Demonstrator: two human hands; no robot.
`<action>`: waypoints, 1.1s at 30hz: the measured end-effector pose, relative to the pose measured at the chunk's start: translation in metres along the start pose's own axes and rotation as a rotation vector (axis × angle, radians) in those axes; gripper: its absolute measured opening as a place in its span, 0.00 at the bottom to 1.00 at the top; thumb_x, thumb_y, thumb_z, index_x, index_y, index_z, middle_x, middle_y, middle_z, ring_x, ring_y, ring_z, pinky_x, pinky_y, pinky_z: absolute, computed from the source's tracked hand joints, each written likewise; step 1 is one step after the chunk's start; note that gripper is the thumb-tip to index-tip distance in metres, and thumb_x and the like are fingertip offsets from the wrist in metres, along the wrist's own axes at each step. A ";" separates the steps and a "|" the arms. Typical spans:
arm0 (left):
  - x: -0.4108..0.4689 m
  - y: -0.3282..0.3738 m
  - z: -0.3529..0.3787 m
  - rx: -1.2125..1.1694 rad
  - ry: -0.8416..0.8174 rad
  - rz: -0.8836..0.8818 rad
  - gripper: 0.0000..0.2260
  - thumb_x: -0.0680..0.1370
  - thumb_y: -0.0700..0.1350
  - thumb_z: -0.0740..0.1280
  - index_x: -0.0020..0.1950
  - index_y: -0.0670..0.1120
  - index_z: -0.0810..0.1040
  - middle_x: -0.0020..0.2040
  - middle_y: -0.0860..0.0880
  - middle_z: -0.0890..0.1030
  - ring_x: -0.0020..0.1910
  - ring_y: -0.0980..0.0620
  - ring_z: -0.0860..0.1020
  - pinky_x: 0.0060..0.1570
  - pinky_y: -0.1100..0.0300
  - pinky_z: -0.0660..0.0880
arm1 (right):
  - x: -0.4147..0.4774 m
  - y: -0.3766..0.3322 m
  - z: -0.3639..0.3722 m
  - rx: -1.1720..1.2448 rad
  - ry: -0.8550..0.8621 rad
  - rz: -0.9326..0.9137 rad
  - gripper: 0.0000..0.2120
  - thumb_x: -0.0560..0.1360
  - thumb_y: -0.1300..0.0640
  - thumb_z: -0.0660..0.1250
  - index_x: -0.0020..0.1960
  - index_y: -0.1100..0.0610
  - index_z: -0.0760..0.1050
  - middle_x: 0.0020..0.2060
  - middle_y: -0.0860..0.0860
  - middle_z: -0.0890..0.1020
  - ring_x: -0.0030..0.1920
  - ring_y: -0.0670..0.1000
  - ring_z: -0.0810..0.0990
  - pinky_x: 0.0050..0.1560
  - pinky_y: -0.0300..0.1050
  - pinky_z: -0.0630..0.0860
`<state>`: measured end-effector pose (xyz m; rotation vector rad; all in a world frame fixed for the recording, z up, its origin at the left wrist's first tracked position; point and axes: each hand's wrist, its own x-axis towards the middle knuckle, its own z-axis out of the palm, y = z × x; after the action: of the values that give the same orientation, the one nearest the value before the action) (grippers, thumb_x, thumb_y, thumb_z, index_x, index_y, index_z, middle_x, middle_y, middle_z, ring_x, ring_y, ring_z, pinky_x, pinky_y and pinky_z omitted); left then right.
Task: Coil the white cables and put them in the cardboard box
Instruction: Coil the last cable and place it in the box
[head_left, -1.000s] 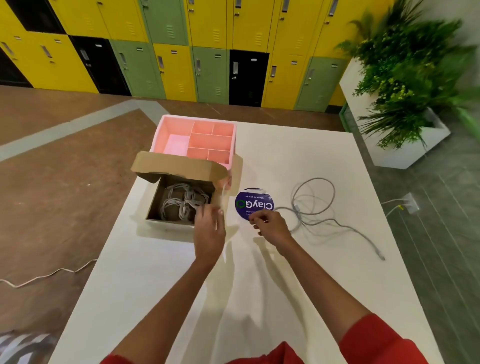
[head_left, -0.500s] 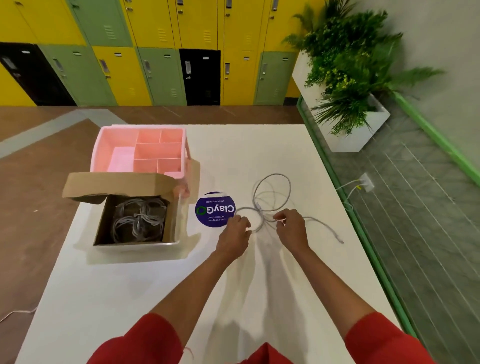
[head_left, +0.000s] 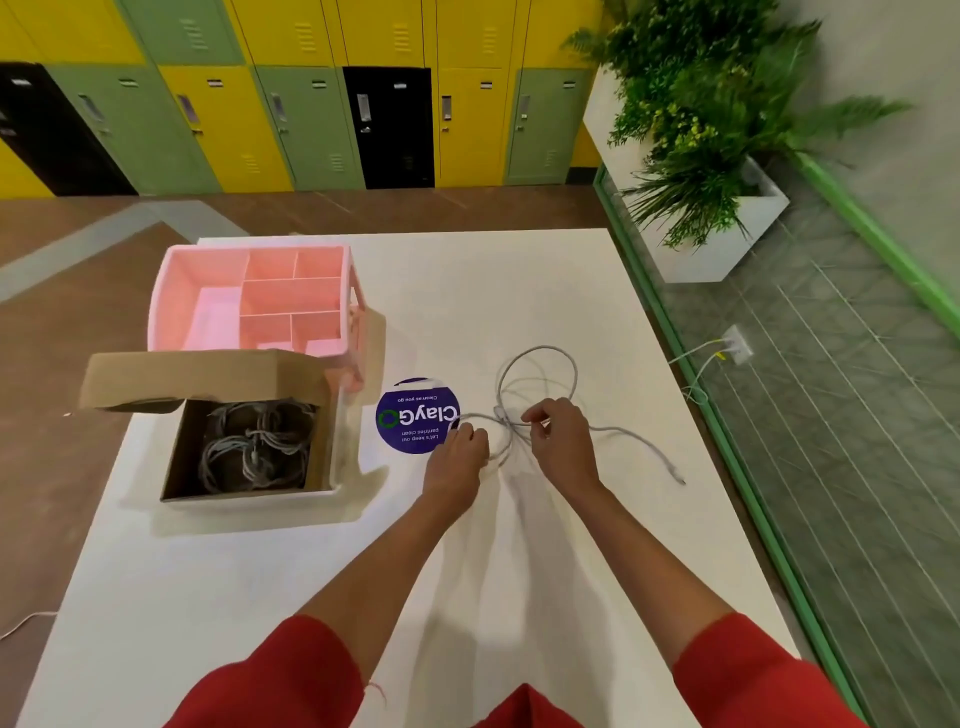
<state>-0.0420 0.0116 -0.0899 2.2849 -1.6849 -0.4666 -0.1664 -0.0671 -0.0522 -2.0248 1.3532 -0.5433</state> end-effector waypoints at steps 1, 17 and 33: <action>0.000 -0.001 -0.004 -0.054 0.043 0.004 0.04 0.78 0.34 0.61 0.51 0.41 0.72 0.52 0.46 0.73 0.48 0.47 0.73 0.38 0.58 0.65 | 0.001 -0.001 -0.001 0.012 0.008 -0.007 0.10 0.74 0.69 0.62 0.47 0.58 0.78 0.46 0.52 0.79 0.51 0.52 0.76 0.49 0.47 0.76; -0.012 0.010 -0.143 -0.738 0.365 0.229 0.08 0.70 0.36 0.75 0.42 0.42 0.76 0.38 0.51 0.79 0.37 0.60 0.78 0.40 0.69 0.76 | 0.015 -0.062 -0.042 0.174 0.247 -0.220 0.12 0.79 0.66 0.58 0.59 0.59 0.74 0.52 0.54 0.79 0.54 0.57 0.76 0.52 0.41 0.70; -0.050 0.032 -0.182 -1.032 0.486 0.200 0.14 0.74 0.37 0.72 0.57 0.44 0.73 0.45 0.43 0.79 0.40 0.52 0.81 0.42 0.58 0.78 | -0.033 -0.105 -0.058 0.383 0.084 -0.223 0.12 0.81 0.54 0.60 0.48 0.61 0.75 0.34 0.49 0.80 0.36 0.46 0.76 0.35 0.30 0.68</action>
<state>-0.0095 0.0544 0.0944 1.3140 -1.0285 -0.5113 -0.1472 -0.0241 0.0635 -1.8569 0.9814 -0.9214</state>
